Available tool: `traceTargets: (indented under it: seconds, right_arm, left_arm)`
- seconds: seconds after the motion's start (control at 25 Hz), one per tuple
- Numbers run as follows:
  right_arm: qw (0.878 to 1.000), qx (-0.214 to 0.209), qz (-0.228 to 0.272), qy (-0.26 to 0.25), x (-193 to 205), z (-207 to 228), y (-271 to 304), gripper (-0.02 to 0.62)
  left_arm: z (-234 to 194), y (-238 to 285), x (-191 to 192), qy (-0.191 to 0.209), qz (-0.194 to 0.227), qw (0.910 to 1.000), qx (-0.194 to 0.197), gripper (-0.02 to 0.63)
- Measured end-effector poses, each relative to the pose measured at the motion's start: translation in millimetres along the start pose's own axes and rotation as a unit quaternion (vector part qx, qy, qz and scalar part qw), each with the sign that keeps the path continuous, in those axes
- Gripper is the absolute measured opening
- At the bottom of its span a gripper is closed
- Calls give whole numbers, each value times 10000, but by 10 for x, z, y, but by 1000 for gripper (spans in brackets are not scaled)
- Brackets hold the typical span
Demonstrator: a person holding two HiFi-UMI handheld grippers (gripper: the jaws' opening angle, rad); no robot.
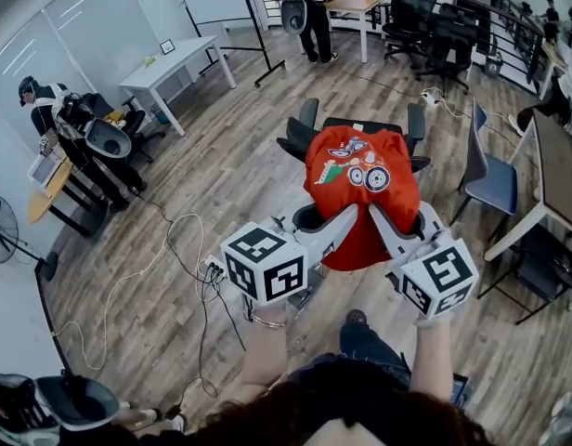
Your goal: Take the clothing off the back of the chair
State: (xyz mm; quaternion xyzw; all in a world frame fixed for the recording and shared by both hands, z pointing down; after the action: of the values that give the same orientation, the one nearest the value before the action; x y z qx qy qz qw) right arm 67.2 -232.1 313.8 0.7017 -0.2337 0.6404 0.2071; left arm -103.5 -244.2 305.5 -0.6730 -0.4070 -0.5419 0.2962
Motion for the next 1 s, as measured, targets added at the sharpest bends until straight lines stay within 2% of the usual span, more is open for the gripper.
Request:
traceTargets:
  seconds: [0.56, 1.0]
  right_arm:
    - [9999, 23, 80, -120, -154, -393, -353, 58]
    - [10000, -2, -9, -95, -148, -718, -517, 58]
  left_arm:
    - [411, -364, 13, 75, 121, 9999, 51, 101]
    - [613, -658, 121, -10, 107, 9999, -7, 101]
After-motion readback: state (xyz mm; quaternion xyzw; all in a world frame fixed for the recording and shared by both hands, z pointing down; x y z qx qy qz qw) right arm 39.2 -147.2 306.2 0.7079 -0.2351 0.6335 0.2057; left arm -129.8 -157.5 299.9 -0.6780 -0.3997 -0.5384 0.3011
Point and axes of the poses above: the fingertips, and each gripper's own axes: y forward along the fingers, z to its right, x out of its underside, the point moved 9 cm from there along -y, backward along the fingers, and after that the axes turned 6 degrees about x, right-handed, at the moved point
